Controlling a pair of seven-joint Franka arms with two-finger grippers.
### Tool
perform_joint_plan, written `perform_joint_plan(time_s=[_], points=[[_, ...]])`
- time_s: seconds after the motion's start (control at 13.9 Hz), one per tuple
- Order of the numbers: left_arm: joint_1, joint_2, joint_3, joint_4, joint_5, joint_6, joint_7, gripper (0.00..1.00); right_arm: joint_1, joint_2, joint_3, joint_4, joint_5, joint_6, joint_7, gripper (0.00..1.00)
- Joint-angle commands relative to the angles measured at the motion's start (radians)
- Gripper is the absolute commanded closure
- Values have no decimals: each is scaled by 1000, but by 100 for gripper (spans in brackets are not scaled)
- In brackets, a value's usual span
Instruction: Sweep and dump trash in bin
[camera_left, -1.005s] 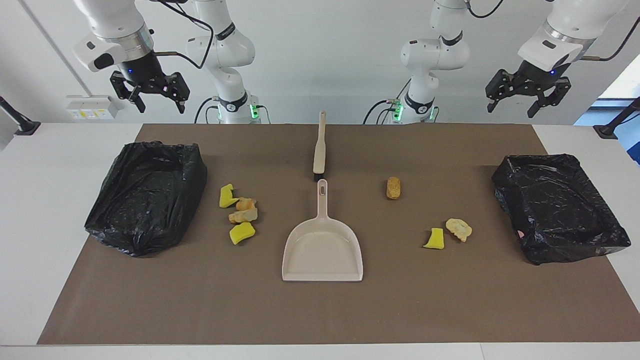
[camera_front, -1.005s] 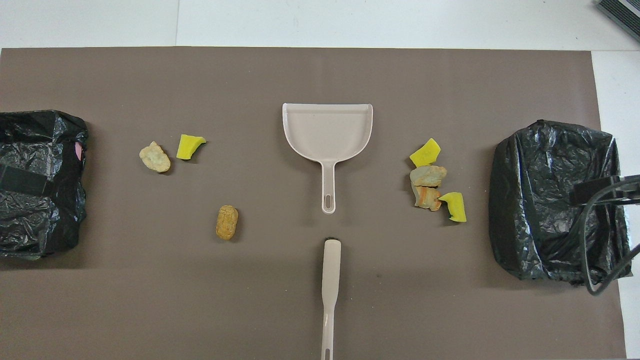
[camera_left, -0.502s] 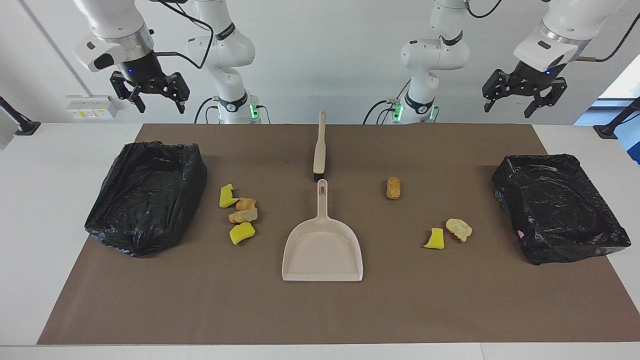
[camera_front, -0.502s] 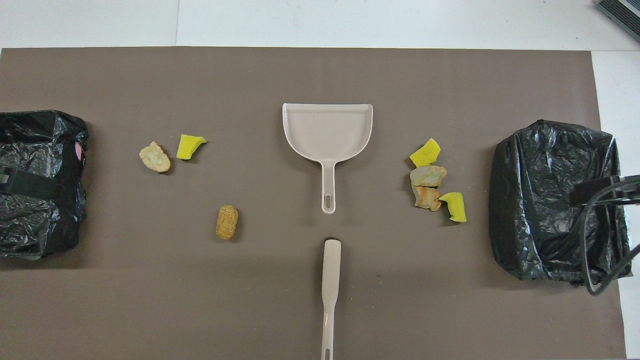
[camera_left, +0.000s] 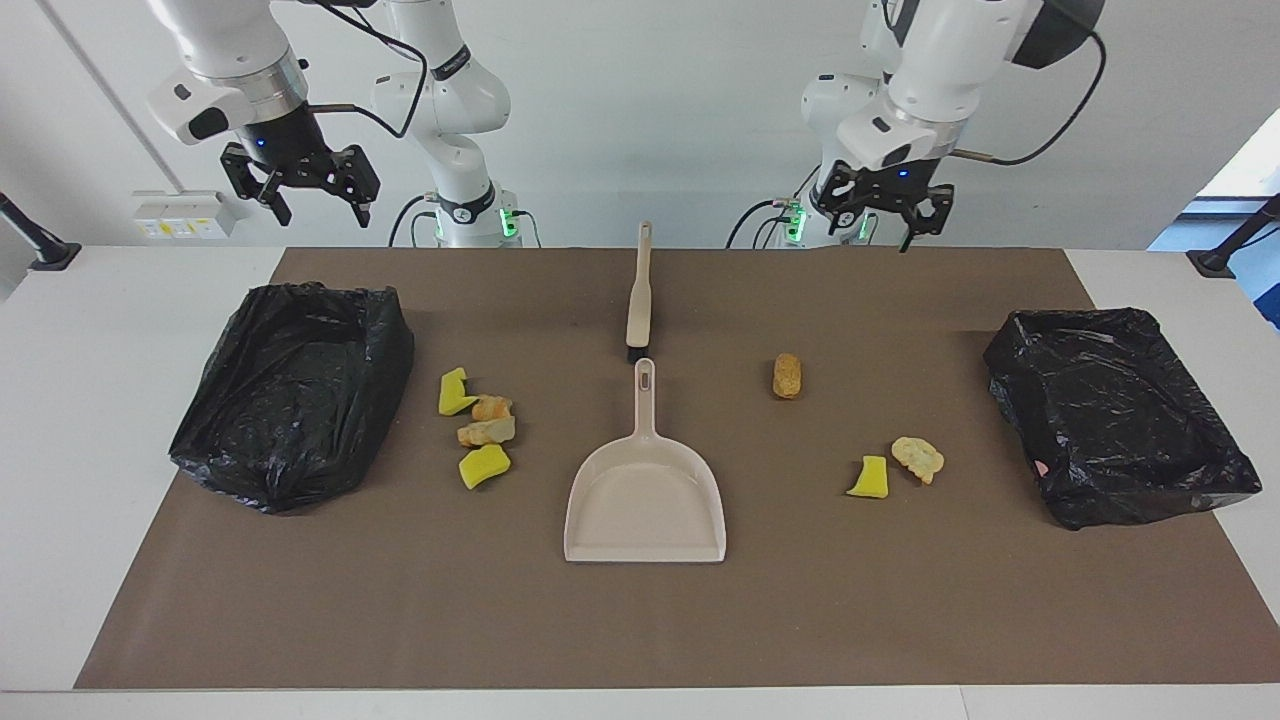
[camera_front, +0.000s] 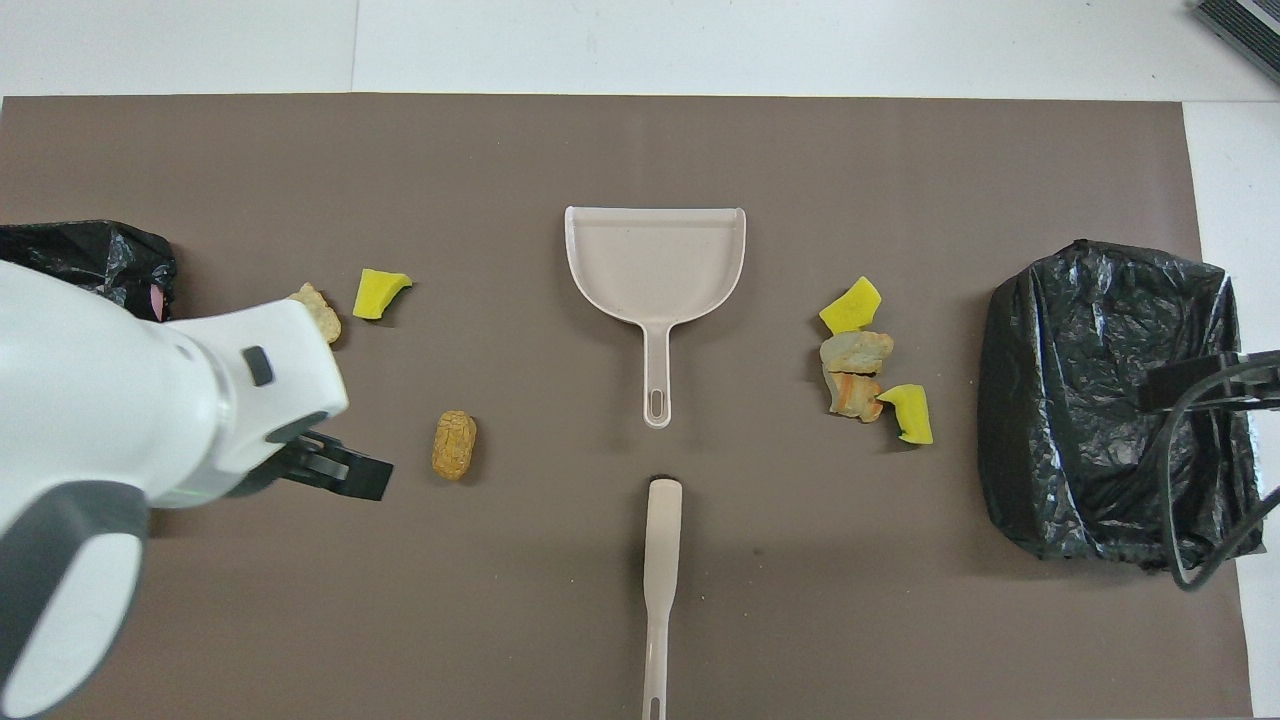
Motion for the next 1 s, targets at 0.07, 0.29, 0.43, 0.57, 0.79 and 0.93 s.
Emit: perform_joint_plan(time_s=[0.07, 0.29, 0.43, 0.57, 0.79, 0.93], points=[[-184, -45, 19, -216, -1, 216, -203, 0, -9, -18, 5, -35, 3, 23, -12, 0], [-317, -10, 19, -298, -1, 353, -359, 0, 6, 40, 14, -28, 11, 68, 66, 0], [-400, 56, 19, -332, -1, 429, -442, 0, 37, 55, 16, -23, 8, 95, 79, 0], [-465, 108, 19, -365, -1, 534, -524, 0, 37, 57, 16, -25, 13, 98, 75, 0], [-525, 141, 18, -399, -3, 615, -590, 0, 42, 75, 17, -22, 19, 124, 80, 0], [-566, 142, 18, -433, -4, 631, -596, 0, 80, 132, 33, -17, 22, 183, 106, 0]])
